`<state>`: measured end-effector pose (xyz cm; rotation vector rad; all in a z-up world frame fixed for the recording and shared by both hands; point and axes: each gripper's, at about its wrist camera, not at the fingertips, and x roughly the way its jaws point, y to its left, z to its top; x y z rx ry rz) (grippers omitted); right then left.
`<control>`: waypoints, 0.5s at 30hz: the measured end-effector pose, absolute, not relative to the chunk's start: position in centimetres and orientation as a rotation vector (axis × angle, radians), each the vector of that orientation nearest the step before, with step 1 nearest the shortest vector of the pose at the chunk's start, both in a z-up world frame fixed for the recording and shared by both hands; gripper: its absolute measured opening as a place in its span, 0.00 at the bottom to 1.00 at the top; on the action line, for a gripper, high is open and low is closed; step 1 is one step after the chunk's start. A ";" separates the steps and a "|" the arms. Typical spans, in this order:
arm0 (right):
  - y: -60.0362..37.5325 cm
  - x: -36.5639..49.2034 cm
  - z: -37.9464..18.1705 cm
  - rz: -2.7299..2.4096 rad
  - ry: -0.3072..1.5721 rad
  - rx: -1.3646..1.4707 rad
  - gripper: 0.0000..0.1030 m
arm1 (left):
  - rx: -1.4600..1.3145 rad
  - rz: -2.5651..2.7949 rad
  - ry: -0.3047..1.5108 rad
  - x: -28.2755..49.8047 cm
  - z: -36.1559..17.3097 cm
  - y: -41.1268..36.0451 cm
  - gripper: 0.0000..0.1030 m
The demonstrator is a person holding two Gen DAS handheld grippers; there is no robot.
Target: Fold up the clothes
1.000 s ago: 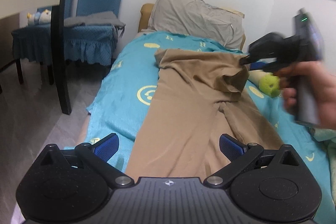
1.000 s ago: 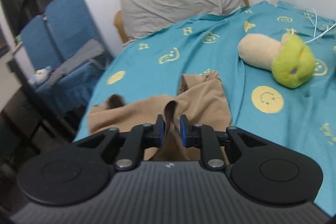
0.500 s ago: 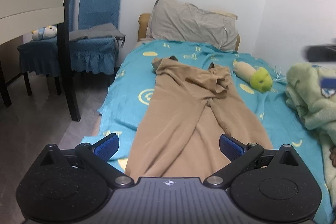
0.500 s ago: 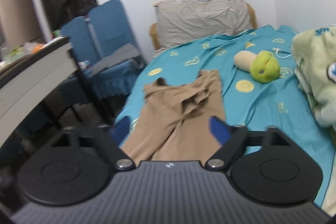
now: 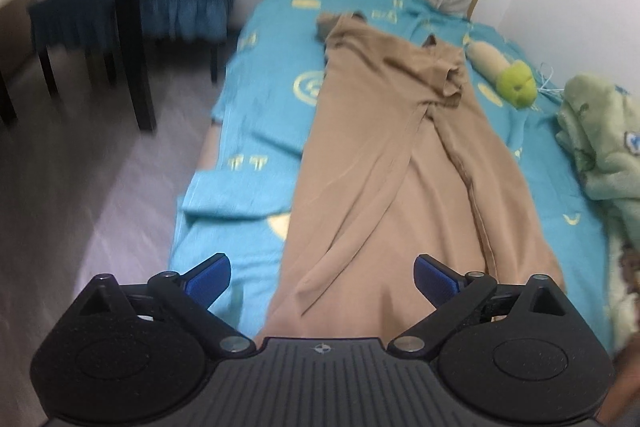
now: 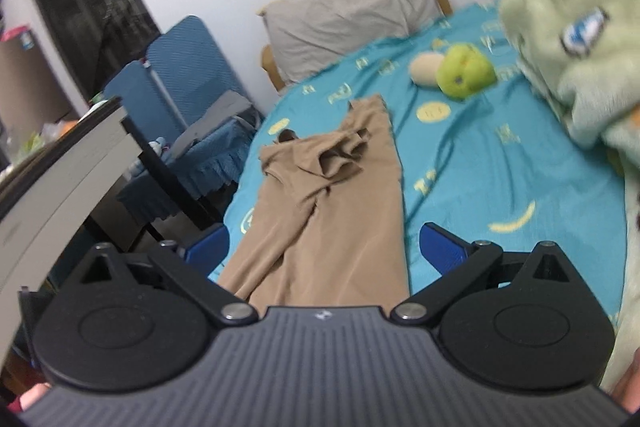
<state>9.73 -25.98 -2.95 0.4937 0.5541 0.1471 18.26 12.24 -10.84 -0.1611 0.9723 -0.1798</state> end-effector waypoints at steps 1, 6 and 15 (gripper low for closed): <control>-26.2 10.0 -3.2 0.145 0.567 0.511 1.00 | -0.161 -0.194 1.006 18.6 -10.9 13.0 0.92; -27.3 10.9 -4.2 0.130 0.594 0.576 1.00 | -0.086 -0.218 1.141 19.3 -12.0 15.6 0.84; -28.1 11.6 -5.1 0.113 0.629 0.632 1.00 | -0.008 -0.345 1.295 17.9 -14.1 14.7 0.45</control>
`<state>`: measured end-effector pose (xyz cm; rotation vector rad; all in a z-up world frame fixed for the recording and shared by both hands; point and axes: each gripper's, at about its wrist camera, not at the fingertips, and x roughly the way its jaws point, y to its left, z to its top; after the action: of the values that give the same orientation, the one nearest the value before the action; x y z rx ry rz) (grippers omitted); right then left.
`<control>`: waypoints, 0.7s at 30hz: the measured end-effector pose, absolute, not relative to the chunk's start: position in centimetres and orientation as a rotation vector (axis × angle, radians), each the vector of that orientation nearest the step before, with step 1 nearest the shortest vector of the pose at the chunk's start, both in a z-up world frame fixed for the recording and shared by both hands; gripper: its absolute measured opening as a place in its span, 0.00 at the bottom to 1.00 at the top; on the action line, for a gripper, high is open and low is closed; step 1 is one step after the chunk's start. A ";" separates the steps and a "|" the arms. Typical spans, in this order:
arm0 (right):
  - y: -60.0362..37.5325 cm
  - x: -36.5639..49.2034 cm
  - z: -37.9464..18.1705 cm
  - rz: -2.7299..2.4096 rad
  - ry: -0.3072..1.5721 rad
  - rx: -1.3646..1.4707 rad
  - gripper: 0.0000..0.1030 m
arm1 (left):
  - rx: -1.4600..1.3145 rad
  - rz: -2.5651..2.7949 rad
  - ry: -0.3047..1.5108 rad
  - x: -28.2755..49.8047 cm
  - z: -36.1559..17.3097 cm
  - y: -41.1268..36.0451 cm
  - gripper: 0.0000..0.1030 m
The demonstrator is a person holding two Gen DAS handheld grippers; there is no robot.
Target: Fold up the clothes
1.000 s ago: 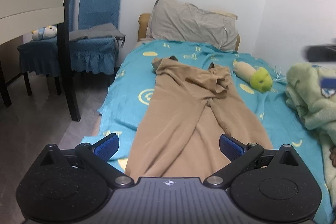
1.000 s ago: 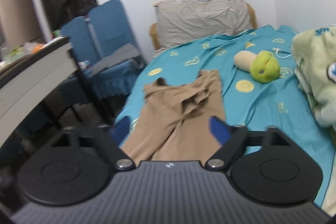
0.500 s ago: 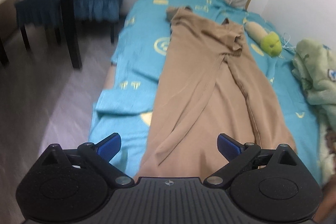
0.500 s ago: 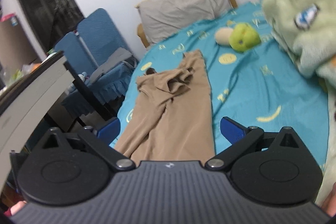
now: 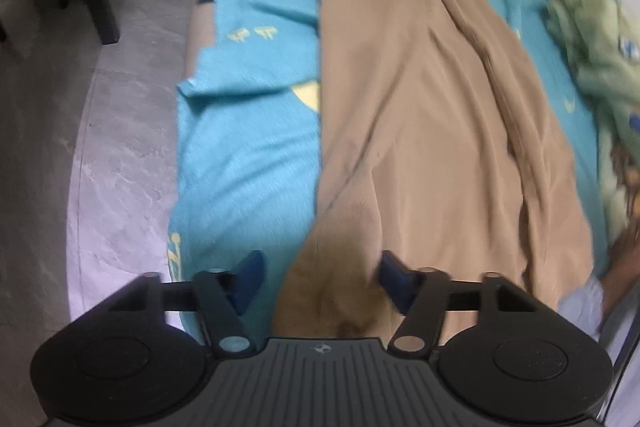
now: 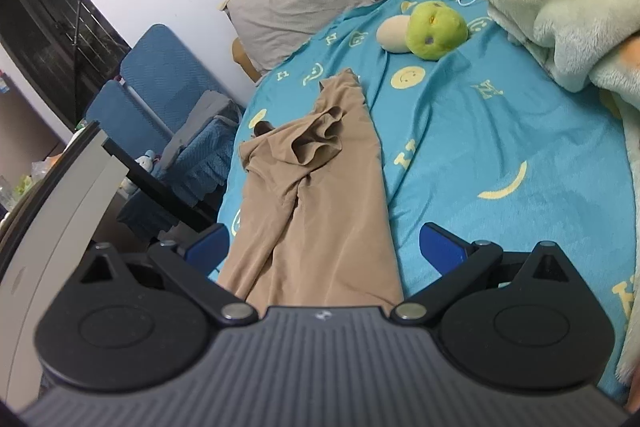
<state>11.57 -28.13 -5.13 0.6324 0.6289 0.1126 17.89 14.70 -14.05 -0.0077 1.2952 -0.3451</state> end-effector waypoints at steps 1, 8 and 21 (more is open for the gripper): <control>-28.1 11.6 -5.2 0.113 0.634 0.632 1.00 | 0.033 -0.351 1.290 17.6 -13.9 14.1 0.33; -28.4 11.7 -6.1 0.080 0.680 0.633 1.00 | 0.377 -0.377 1.112 13.8 -9.1 9.1 0.04; -28.9 12.0 -7.5 0.062 0.747 0.648 1.00 | 0.373 -0.598 1.032 9.2 -6.6 -1.7 0.01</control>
<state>11.96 -28.92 -7.48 0.6476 0.7472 0.0620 9.16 -1.74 -6.60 0.3734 1.0316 -0.5978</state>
